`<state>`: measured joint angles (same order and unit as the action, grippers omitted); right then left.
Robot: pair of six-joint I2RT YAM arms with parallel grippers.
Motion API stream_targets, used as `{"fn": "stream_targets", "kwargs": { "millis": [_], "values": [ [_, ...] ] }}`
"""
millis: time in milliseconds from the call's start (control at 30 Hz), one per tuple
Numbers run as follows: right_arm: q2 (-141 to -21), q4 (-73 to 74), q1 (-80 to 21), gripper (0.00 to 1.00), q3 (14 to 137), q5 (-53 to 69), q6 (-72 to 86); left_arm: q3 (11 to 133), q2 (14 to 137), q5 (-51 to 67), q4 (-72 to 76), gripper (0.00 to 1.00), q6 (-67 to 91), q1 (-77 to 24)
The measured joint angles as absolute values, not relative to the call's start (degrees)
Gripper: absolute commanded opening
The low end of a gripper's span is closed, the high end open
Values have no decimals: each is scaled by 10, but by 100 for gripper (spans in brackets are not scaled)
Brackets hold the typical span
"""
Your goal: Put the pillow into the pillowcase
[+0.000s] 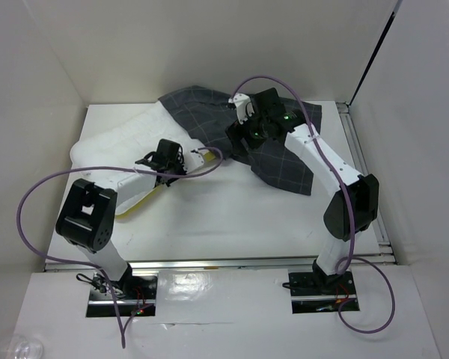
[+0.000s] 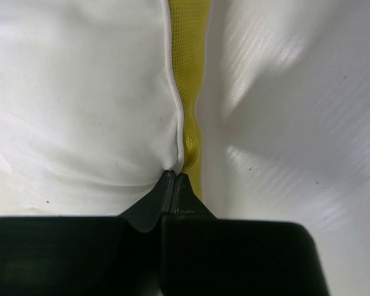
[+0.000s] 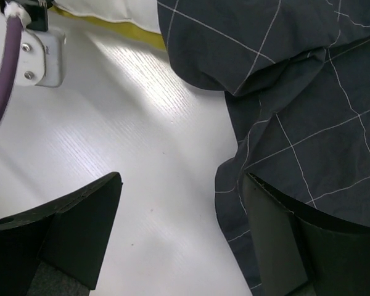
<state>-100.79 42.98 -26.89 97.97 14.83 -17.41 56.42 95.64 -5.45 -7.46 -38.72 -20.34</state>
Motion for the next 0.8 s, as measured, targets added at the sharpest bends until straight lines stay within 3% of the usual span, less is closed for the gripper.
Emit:
{"fn": "stream_targets", "kwargs": {
  "millis": [100, 367, 567, 800],
  "values": [
    [-1008, 430, -270, 87, 980, 151, -174, 624, 965, -25, -144, 0, -369, -194],
    [-998, 425, -270, 83, 950, 178, -163, 944, 1052, 126, -368, 0, -251, -122],
    [-983, 403, -271, 92, 923, 172, -145, 1094, 1099, 204, -470, 0, -197, -86],
    [-974, 339, -313, 92, 896, 91, -108, 1203, 1139, 287, -535, 0, -149, -50]
  ]
}}
